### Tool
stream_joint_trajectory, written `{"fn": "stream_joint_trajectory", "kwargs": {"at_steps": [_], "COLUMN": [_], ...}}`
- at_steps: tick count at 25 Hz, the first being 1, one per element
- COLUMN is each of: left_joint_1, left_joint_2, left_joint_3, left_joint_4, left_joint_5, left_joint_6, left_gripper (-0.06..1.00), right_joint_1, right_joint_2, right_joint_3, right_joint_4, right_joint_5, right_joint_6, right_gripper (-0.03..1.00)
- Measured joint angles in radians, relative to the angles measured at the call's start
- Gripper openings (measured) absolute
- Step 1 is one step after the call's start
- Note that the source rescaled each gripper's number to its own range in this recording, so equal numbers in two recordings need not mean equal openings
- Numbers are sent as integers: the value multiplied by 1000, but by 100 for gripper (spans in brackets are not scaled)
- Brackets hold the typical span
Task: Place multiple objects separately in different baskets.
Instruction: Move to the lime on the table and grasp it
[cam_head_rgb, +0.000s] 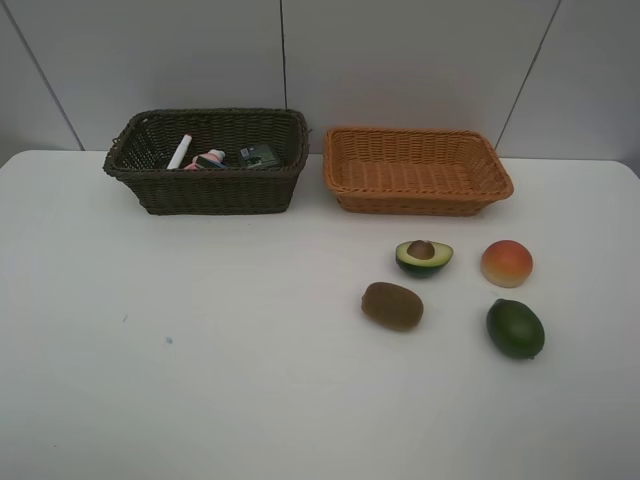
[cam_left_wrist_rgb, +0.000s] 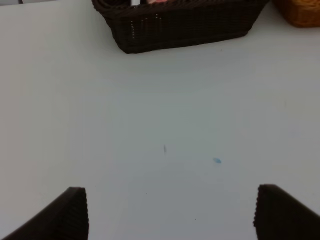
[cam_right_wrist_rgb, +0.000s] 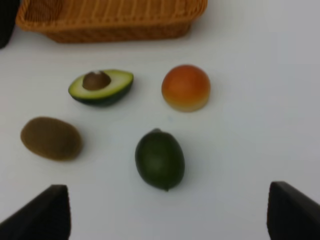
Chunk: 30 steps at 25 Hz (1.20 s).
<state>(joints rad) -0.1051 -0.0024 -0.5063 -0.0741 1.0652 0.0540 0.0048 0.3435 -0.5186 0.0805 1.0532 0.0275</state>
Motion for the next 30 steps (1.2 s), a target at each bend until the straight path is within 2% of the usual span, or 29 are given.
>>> {"fn": "stream_joint_trajectory", "kwargs": {"at_steps": [6,10,16,22,25,30], "left_joint_1": [0,0,0,0,0,0], "left_joint_2": [0,0,0,0,0,0], "left_joint_3": [0,0,0,0,0,0], "left_joint_4": [0,0,0,0,0,-1], "left_joint_5": [-1,-1,-1,-1,-1,-1], "left_joint_6": [0,0,0,0,0,0], "left_gripper": [80,80,80,80,80,80], "right_joint_1": [0,0,0,6,63,215], "right_joint_2": [446,664,778,787,819,942], "right_joint_3": [-6,-68,-165,-179,-179,-179], "right_joint_4": [1,1,37,76,68,12], "right_joint_5": [-34,-49,-60,-67,-77,-178], "right_joint_6": [7,-6,-44,-62,-62,-61], "right_gripper": [100,100,100,100,100,100]}}
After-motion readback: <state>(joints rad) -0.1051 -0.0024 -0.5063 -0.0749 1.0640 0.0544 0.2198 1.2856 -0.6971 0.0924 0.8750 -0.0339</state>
